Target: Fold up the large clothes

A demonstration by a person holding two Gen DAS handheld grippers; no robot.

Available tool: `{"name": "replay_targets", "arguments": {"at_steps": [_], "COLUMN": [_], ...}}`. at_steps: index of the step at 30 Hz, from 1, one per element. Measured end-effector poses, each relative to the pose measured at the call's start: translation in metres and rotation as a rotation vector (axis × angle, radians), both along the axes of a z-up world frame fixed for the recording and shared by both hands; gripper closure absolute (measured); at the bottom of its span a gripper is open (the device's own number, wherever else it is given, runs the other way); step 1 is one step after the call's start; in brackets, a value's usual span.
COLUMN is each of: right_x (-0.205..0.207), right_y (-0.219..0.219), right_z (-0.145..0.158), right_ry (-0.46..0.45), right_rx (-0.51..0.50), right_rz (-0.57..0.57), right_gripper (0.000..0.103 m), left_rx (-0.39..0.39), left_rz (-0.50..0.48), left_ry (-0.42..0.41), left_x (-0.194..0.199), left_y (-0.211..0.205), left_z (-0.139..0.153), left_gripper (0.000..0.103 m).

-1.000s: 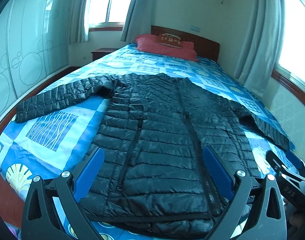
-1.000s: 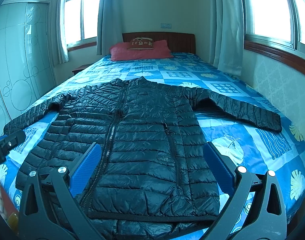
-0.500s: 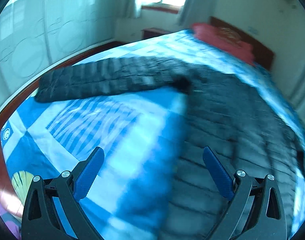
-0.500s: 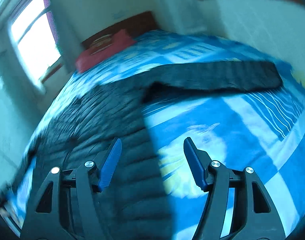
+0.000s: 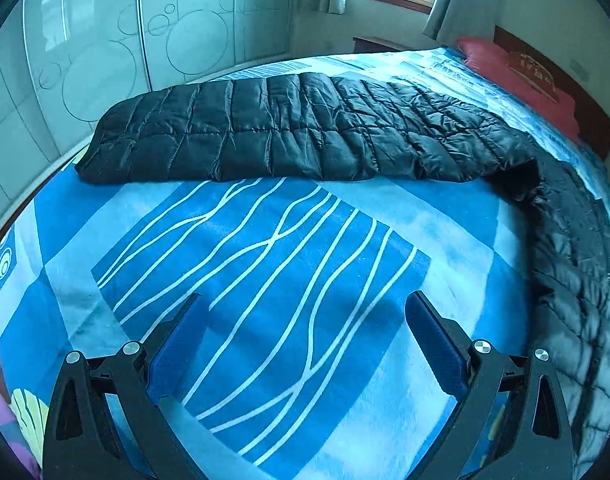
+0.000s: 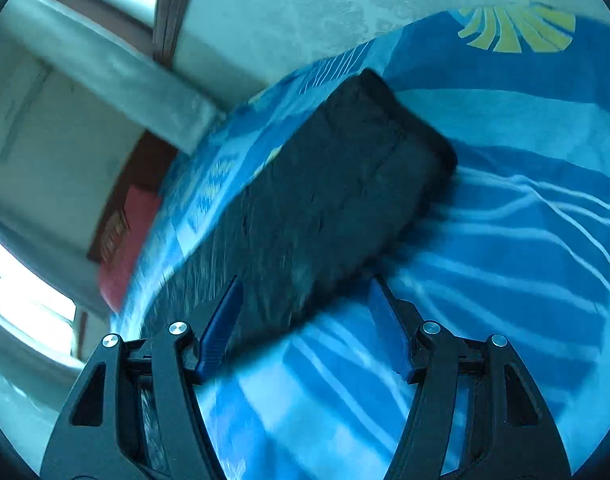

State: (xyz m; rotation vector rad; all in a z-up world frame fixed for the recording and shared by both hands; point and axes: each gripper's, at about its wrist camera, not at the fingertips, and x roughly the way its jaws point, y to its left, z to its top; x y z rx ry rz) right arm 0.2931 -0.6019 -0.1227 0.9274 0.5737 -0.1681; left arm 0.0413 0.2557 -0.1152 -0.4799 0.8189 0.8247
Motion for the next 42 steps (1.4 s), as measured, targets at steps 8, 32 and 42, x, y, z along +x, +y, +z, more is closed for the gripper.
{"name": "replay_targets", "arguments": {"at_steps": [8,32,42], "right_x": [0.027,0.069,0.049], "right_y": [-0.008,0.498,0.646], "right_z": [0.004,0.107,0.035], "right_ry": [0.031,-0.217,-0.076], "right_rx": [-0.142,-0.506,-0.614], "right_rz": [-0.056,0.900,1.155], "right_gripper": [0.095,0.095,0.079], "left_rx": [0.022,0.064,0.076], "left_rz": [0.007,0.008,0.011], "left_ry": [0.013,0.023,0.016], "left_x": [0.007,0.011,0.006], "left_y": [0.003,-0.001,-0.004], "left_z": [-0.008,-0.013,-0.012], "left_gripper": [0.005,0.004,0.004]}}
